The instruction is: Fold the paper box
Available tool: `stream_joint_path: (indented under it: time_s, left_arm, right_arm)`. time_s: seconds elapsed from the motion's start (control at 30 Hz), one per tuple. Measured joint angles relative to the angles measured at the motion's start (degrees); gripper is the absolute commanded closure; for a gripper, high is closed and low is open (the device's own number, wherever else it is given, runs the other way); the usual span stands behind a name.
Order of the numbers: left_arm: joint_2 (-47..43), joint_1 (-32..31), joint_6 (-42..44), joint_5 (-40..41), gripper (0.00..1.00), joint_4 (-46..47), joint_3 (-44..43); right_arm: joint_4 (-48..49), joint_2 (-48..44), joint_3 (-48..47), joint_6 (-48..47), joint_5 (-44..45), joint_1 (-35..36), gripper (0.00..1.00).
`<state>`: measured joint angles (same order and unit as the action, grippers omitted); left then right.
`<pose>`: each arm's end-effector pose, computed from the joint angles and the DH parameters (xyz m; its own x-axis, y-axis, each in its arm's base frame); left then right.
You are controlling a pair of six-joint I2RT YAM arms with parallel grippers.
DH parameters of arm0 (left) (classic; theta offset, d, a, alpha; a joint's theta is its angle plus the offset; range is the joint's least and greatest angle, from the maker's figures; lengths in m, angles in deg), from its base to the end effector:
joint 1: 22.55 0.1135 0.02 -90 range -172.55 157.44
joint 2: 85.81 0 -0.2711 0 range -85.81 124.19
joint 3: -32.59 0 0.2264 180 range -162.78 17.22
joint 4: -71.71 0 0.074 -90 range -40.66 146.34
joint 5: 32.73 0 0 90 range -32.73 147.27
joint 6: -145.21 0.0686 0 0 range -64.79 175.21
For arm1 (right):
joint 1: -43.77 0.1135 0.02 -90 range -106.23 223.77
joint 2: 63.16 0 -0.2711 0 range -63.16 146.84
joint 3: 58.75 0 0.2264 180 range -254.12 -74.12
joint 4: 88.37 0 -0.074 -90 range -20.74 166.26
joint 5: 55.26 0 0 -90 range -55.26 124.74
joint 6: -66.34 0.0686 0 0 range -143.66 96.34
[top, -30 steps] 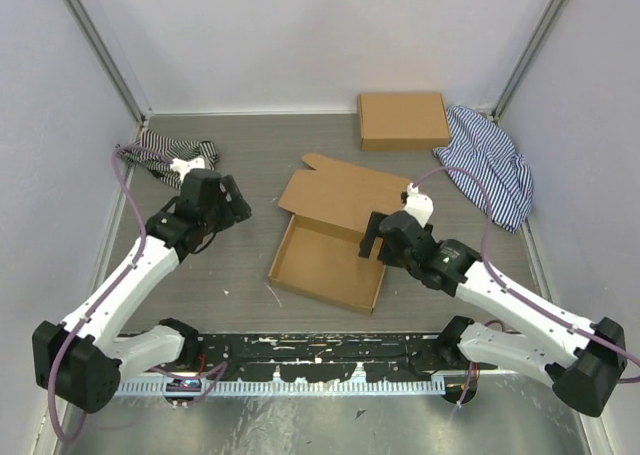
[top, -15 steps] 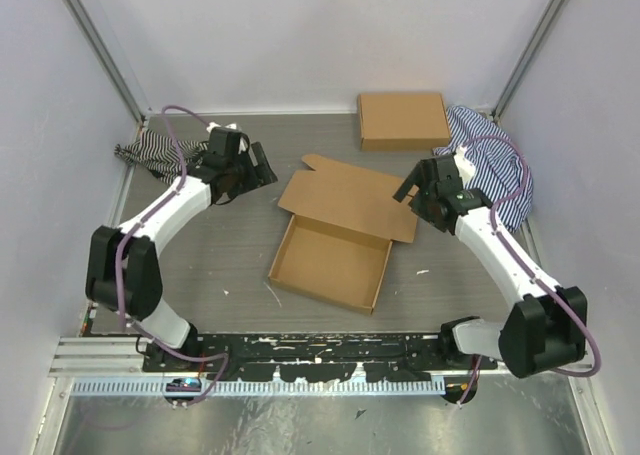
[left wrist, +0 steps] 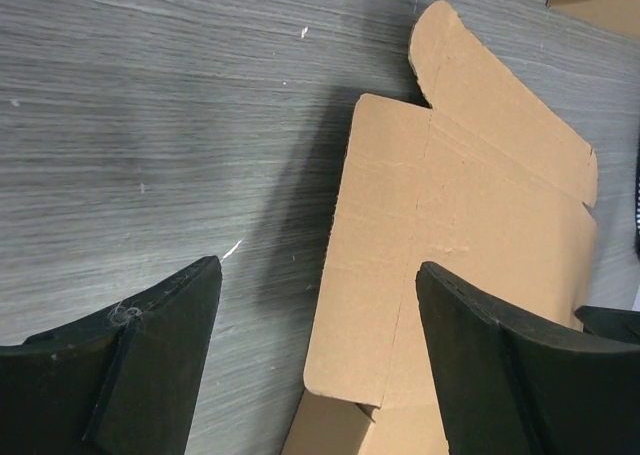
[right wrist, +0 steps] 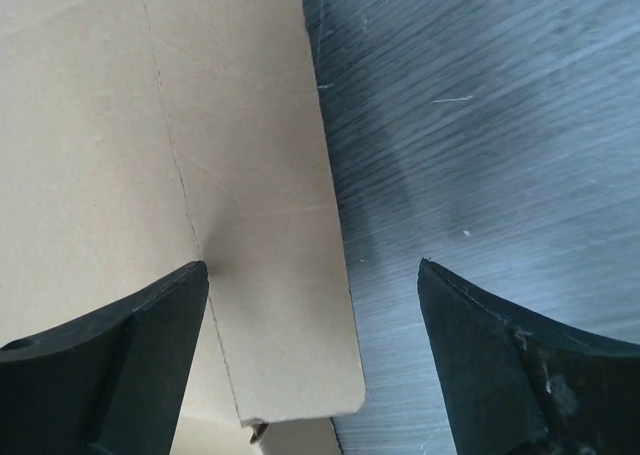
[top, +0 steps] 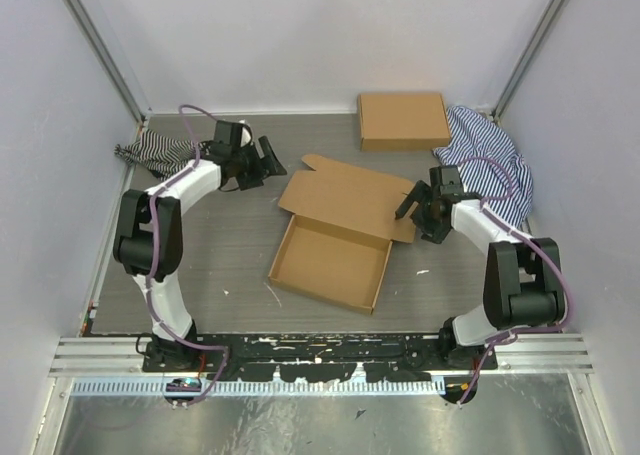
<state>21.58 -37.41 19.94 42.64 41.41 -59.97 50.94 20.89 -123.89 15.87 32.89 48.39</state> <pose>0.4005 -0.1242 0.2148 -0.8020 -0.3652 -0.4726 -0.0523 0.8312 -0.5535 0.2771 0.0246 0.1868 -0.7247 0.5797 -0.3726 0.4725 0.8116 0.3436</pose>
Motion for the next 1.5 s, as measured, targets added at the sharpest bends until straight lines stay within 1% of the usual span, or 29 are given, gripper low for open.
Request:
stream_joint_path:
  time_s: [0.17,0.33,0.57,0.63,0.73,0.83,0.9,1.07,1.2,1.37,1.5]
  left_arm:
    - [3.1,0.2,-0.4,-3.0,0.16,2.0,0.0]
    - [5.2,0.3,-1.0,-5.3,0.18,4.0,0.0]
    - [7.5,0.3,-1.6,-7.5,0.23,6.2,0.0]
    - [8.2,0.3,-2.0,-8.0,0.27,6.4,0.0]
    - [8.8,0.3,-2.5,-9.1,0.34,7.0,0.0]
    - [8.8,0.3,-2.7,-9.8,0.4,7.7,0.0]
    - [8.8,0.3,-2.7,-9.7,0.44,8.0,0.0]
    - [8.5,0.2,-2.3,-9.0,0.46,8.2,0.3]
    - [7.6,-0.7,-1.1,-7.7,0.52,7.5,0.4]
    - [5.7,-3.5,1.3,-5.1,0.65,4.8,0.3]
    - [5.3,-5.7,3.8,-2.1,0.66,1.2,0.2]
  right_arm:
    - [3.7,2.6,1.2,-1.5,-3.0,0.0,0.15]
    - [6.9,3.1,1.4,-2.6,-5.2,0.0,0.25]
    - [9.1,3.7,1.8,-3.8,-7.8,0.0,0.5]
    - [9.4,3.7,1.8,-4.0,-8.1,0.0,0.55]
    - [9.7,3.7,1.8,-4.9,-8.2,0.0,0.72]
    - [10.1,3.7,1.3,-5.5,-8.6,0.0,0.83]
    - [10.3,3.5,0.2,-6.1,-8.6,0.1,0.85]
    - [9.4,3.2,-3.1,-8.3,-6.5,3.0,0.89]
    - [6.1,3.2,-6.6,-10.7,-1.7,7.8,0.94]
    - [2.6,3.4,-9.6,-12.0,4.4,13.4,0.98]
    - [-0.1,4.1,-11.0,-12.9,8.6,16.4,0.99]
